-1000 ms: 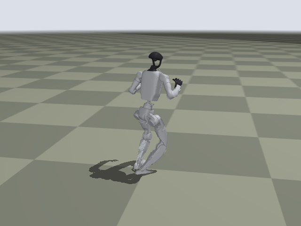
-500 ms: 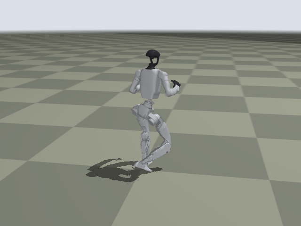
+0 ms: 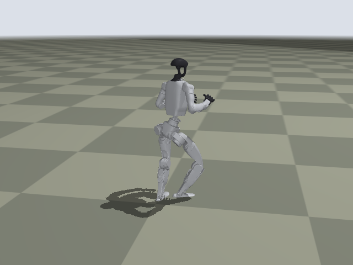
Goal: Dance
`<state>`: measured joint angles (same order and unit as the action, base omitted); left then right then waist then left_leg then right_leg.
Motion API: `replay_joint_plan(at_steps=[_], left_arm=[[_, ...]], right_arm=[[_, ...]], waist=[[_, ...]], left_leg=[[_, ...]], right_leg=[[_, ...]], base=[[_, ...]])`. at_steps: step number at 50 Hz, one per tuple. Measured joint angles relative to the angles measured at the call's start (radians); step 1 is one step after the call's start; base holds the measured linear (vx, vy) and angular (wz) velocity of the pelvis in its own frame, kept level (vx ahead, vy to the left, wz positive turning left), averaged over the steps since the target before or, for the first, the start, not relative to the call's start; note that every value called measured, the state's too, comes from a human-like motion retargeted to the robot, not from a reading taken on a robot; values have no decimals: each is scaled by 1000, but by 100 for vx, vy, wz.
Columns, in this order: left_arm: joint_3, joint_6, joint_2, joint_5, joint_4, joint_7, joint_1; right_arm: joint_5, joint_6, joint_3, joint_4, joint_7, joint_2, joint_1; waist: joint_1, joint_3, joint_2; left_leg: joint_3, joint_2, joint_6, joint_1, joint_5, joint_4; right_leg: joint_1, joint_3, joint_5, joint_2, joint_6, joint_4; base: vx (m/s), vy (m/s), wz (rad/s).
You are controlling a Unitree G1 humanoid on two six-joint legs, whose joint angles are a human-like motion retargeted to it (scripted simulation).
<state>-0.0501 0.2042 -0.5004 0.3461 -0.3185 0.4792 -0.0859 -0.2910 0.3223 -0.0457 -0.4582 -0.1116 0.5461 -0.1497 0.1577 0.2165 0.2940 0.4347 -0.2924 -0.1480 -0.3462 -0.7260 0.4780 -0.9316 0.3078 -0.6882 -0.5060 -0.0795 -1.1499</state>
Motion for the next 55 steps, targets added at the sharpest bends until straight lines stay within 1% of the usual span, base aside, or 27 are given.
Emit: replay_joint_plan(at_steps=[2, 3, 5, 8, 10, 12, 13, 14, 17, 20, 23, 25, 28, 30, 32, 33, 35, 37, 38, 40, 43, 45, 47, 48, 50, 52, 55], left_arm=[[1, -2, -3, -5, 2, 10, -13], [4, -3, -5, -6, 3, 15, -18], [1, -5, 0, -11, 6, 20, -34], [13, -3, 1, -15, 17, 19, -40], [13, -2, 8, -19, 22, 12, -53], [17, 2, 11, -28, 29, 2, -52], [19, 6, 14, -33, 35, -5, -44], [19, 8, 19, -38, 38, -10, -43], [13, 19, 37, -56, 46, -33, -34], [6, 35, 50, -61, 48, -52, -29], [-1, 52, 55, -58, 47, -71, -27], [-5, 57, 51, -52, 47, -72, -26], [-12, 59, 39, -52, 52, -74, -21], [-16, 57, 31, -55, 59, -75, -19], [-27, 53, 26, -60, 63, -77, -26], [-23, 51, 22, -60, 72, -80, -19], [-32, 48, 21, -64, 75, -83, -26], [-19, 49, 16, -66, 87, -100, -15], [-18, 49, 17, -67, 88, -108, -17], [-7, 49, 14, -67, 98, -133, 0], [11, 46, 13, -76, 104, -168, 16], [23, 44, 5, -83, 126, -212, 69], [26, 45, 5, -87, 130, -240, 97], [27, 45, -2, -90, 145, -267, 139], [22, 46, -6, -96, 148, -290, 174], [8, 46, -20, -106, 183, -335, 273], [-29, 53, -28, -120, 211, -374, 383]], right_arm=[[7, 0, 0, -3, -1, -2, 6], [14, 0, -3, -1, -2, -3, 14], [19, 0, -10, -1, 1, -8, 14], [41, 1, -35, 17, 14, -18, 46], [50, 2, -53, 22, 20, -28, 45], [64, 2, -77, 32, 31, -31, 63], [73, 2, -91, 45, 39, -30, 83], [78, 2, -104, 50, 44, -31, 91], [100, 5, -143, 64, 57, -26, 113], [126, 12, -184, 66, 58, -23, 125], [157, 21, -226, 55, 39, -14, 134], [177, 28, -258, 48, 17, -2, 145], [198, 30, -312, 47, -13, 16, 174], [198, 27, -344, 55, -28, 24, 193], [187, 23, -363, 67, -35, 27, 194], [178, 19, -376, 79, -36, 34, 209], [159, 13, -383, 98, -39, 38, 205], [135, 8, -390, 120, -31, 48, 221], [127, 8, -387, 128, -30, 51, 216], [112, 9, -381, 139, -22, 57, 217], [106, 11, -372, 150, -11, 65, 191], [110, 9, -358, 148, -7, 83, 186], [108, 8, -351, 155, -2, 91, 164], [111, 5, -342, 150, 0, 104, 162], [109, 4, -335, 157, 5, 115, 140], [113, 2, -314, 151, 14, 142, 135], [114, 1, -288, 154, 32, 166, 104]], waist=[[-13, 8, -6], [-27, 8, -18], [-37, 8, -17], [-82, -1, -76], [-105, -6, -95], [-148, -15, -139], [-193, -24, -198], [-221, -29, -225], [-282, -36, -265], [-324, -37, -275], [-338, -25, -261], [-338, -12, -251], [-313, 20, -231], [-294, 43, -224], [-276, 49, -233], [-267, 56, -232], [-231, 59, -240], [-212, 57, -238], [-193, 55, -238], [-171, 49, -230], [-133, 47, -227], [-106, 40, -229], [-67, 41, -230], [-46, 44, -235], [-1, 46, -238], [46, 47, -258], [113, 39, -280]], left_leg=[[5, 17, -1, 9, -18, 25], [7, 35, -1, 25, -19, 21], [22, 58, 10, 20, -29, 99], [9, 206, 41, -53, -71, 352], [-4, 269, 62, -87, -66, 523], [-36, 375, 80, -132, -57, 706], [-79, 470, 97, -164, -67, 805], [-113, 510, 103, -188, -67, 869], [-221, 531, 105, -257, -72, 954], [-336, 458, 99, -326, -92, 922], [-480, 306, 102, -395, -77, 799], [-599, 189, 116, -427, -48, 697], [-808, 13, 164, -446, 39, 535], [-919, -62, 194, -439, 94, 459], [-947, -105, 201, -449, 107, 491], [-942, -87, 199, -428, 113, 445], [-897, -92, 183, -447, 98, 485], [-819, -36, 165, -416, 87, 429], [-780, -29, 160, -426, 78, 449], [-691, 16, 145, -393, 66, 399], [-549, 70, 134, -395, 18, 447], [-475, 111, 130, -331, 7, 372], [-398, 134, 128, -331, -17, 409], [-371, 144, 127, -295, -12, 353], [-308, 166, 129, -290, -39, 394], [-270, 176, 130, -227, -20, 295], [-213, 195, 136, -171, -26, 268]], right_leg=[[29, 13, -20, 21, 11, 17], [64, 29, -27, 55, 21, 51], [75, 14, -40, 55, 23, 30], [151, 45, -42, 189, 56, 96], [152, 25, -56, 224, 68, 53], [182, 22, -65, 327, 99, 72], [220, 39, -40, 437, 124, 136], [233, 32, -33, 492, 137, 147], [259, -30, -11, 604, 152, 175], [265, -121, 7, 670, 142, 170], [250, -233, 21, 708, 127, 153], [236, -317, 27, 731, 121, 140], [196, -460, 31, 764, 119, 118], [173, -555, 31, 796, 116, 104], [153, -619, 22, 842, 109, 54], [165, -667, 21, 857, 99, 70], [151, -703, 11, 884, 80, 25], [167, -755, 11, 888, 38, 36], [157, -752, 12, 884, 20, 13], [141, -724, 16, 840, -5, -3], [76, -559, 2, 702, 21, -79], [59, -469, -9, 609, 41, -85], [27, -402, -18, 528, 48, -126], [19, -373, -20, 491, 52, -117], [-9, -331, -28, 425, 54, -148], [-23, -297, -23, 377, 54, -117], [-46, -272, -15, 326, 49, -110]], base=[[26, -10, -61], [25, -11, -72], [21, -10, -64], [20, -13, -108], [17, -7, -113], [18, -9, -178], [16, -9, -235], [13, -6, -224], [15, -2, -186], [15, 2, -175], [16, 2, -174], [16, 0, -185], [13, -1, -186], [10, 2, -193], [10, 4, -201], [16, 2, -202], [15, 2, -185], [21, -1, -208], [20, -3, -204], [22, -5, -224], [19, -7, -243], [24, -10, -224], [18, -9, -190], [22, -10, -171], [19, -10, -156], [25, -11, -133], [22, -12, -117]])
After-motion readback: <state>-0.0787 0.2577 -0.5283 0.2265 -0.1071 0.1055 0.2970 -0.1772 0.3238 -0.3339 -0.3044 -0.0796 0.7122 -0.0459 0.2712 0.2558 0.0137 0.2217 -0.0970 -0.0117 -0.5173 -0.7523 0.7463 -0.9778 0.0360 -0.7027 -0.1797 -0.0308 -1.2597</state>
